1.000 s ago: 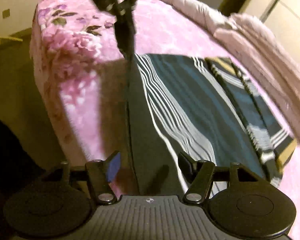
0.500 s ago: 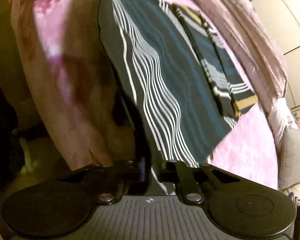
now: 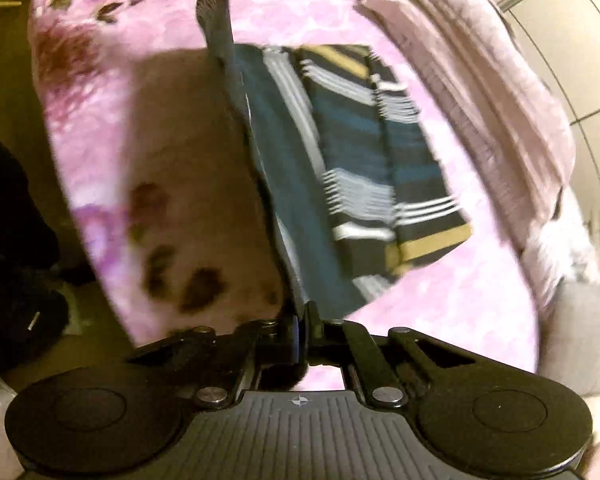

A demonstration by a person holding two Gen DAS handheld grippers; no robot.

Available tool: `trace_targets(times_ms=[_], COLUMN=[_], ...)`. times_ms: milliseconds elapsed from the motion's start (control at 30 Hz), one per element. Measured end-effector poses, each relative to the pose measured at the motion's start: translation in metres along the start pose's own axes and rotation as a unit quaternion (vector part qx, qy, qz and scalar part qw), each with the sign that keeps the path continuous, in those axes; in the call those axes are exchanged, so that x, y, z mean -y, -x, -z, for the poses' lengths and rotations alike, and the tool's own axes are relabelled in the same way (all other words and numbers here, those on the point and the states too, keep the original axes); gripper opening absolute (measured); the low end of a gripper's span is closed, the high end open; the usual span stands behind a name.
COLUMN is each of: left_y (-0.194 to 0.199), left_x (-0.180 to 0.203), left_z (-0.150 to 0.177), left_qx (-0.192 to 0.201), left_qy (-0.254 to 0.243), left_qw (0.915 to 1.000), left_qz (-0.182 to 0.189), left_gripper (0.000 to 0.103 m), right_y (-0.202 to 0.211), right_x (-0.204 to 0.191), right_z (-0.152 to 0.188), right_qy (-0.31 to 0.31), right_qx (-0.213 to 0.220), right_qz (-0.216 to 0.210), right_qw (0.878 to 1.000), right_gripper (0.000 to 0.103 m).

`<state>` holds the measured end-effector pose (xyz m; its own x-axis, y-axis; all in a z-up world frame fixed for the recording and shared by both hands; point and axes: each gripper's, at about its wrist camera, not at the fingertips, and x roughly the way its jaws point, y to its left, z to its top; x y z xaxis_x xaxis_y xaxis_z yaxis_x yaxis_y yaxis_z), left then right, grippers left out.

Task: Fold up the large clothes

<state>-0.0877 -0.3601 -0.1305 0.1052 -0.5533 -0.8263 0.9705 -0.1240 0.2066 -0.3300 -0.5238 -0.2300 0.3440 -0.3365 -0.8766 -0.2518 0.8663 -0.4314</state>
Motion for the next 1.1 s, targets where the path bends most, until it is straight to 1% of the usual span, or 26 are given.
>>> trace_targets(times_ms=[67,167,267,367,467,567,700,867,967,1100], left_y=[-0.007,-0.028,-0.054,-0.088,-0.125,-0.159,-0.199,-0.249,-0.282,-0.331], left_x=[-0.025,-0.062,-0.094,-0.125,-0.152,-0.174,-0.205,-0.24,-0.257,-0.269], left_z=[-0.021,-0.053,-0.082,-0.106,-0.121,-0.132,-0.144,-0.154,-0.153,-0.139], left_qx=[0.01,0.014,0.006,-0.014,-0.039,-0.061,-0.08,-0.092,-0.1,-0.115], left_qy=[-0.002,0.003,-0.004,-0.002,0.02,0.029,0.035,0.042,0.047,0.057], left_qw=[0.9999,0.9998,0.9998,0.9997,0.9989,0.9977,0.9962,0.9948,0.9938,0.9917], left_qz=[-0.009,-0.014,-0.017,-0.018,-0.016,-0.011,-0.006,0.005,0.01,0.016], left_gripper=[0.002,0.002,0.002,0.002,0.002,0.002,0.002,0.002,0.002,0.002], right_y=[-0.005,-0.021,-0.045,-0.079,-0.116,-0.151,-0.195,-0.239,-0.267,-0.315], right_x=[0.034,0.086,0.138,0.187,0.23,0.266,0.303,0.336,0.35,0.357], right_z=[-0.013,-0.031,-0.042,-0.051,-0.058,-0.065,-0.074,-0.087,-0.092,-0.095], right_qy=[0.0,0.008,0.017,0.011,-0.006,-0.01,-0.017,-0.049,-0.075,-0.116], right_qx=[-0.001,-0.006,-0.006,0.0,0.006,0.007,0.001,-0.01,-0.014,-0.017], right_qz=[0.005,0.004,-0.006,-0.031,-0.063,-0.094,-0.115,-0.116,-0.117,-0.122], right_qw=[1.0,1.0,1.0,0.999,0.998,0.995,0.993,0.992,0.99,0.986], right_gripper=[0.0,0.0,0.0,0.0,0.0,0.0,0.0,0.0,0.0,0.0])
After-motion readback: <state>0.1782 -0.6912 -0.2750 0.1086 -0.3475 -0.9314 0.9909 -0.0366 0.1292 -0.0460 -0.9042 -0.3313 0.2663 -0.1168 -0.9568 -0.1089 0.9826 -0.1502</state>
